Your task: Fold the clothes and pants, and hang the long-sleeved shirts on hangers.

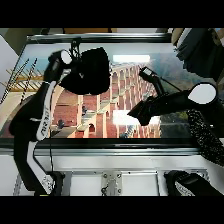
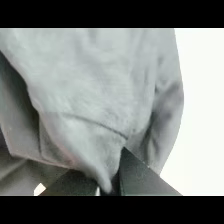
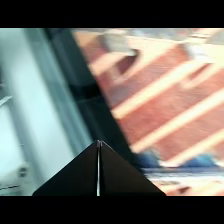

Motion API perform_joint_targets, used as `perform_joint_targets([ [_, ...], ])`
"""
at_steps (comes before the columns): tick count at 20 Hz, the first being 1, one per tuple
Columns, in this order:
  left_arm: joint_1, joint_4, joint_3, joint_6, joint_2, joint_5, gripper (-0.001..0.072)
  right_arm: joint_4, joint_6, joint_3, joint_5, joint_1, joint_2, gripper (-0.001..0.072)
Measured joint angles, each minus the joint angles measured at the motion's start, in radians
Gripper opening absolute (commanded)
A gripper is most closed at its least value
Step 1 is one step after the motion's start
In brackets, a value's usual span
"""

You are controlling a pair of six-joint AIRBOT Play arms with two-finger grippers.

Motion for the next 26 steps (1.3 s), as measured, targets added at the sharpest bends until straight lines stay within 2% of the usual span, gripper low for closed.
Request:
perform_joint_targets([
  [3, -0.058, -0.004, -0.044, 0.018, 0.24, 0.06, 0.0013, -0.245, 0.155, 0.064, -0.108, -0.04, 0.054, 0.0014],
  [6, -0.153, -0.007, -0.07, 0.05, 0.453, 0.169, 0.0013, -0.447, 0.363, 0.109, -0.245, -0.104, 0.136, 0.0014],
  [9, -0.246, -0.008, -0.079, 0.085, 0.587, 0.264, 0.0013, -0.539, 0.51, 0.126, -0.337, -0.175, 0.22, 0.0014],
  [11, -0.284, -0.008, -0.083, 0.096, 0.637, 0.289, 0.0013, -0.569, 0.566, 0.131, -0.364, -0.209, 0.264, 0.0014],
  [14, -0.305, -0.004, -0.086, 0.087, 0.665, 0.241, 0.0013, -0.593, 0.605, 0.134, -0.373, -0.235, 0.312, 0.0014],
  [19, -0.348, 0.005, -0.096, 0.029, 0.652, -0.032, 0.0013, -0.605, 0.629, 0.135, -0.356, -0.248, 0.34, 0.0014],
  [21, -0.405, 0.004, -0.128, 0.007, 0.65, -0.097, 0.0013, -0.606, 0.633, 0.135, -0.351, -0.249, 0.342, 0.0015],
  [26, -0.565, 0.047, -0.3, -0.034, 0.657, -0.094, 0.0029, -0.612, 0.637, 0.135, -0.344, -0.25, 0.342, 0.0014],
])
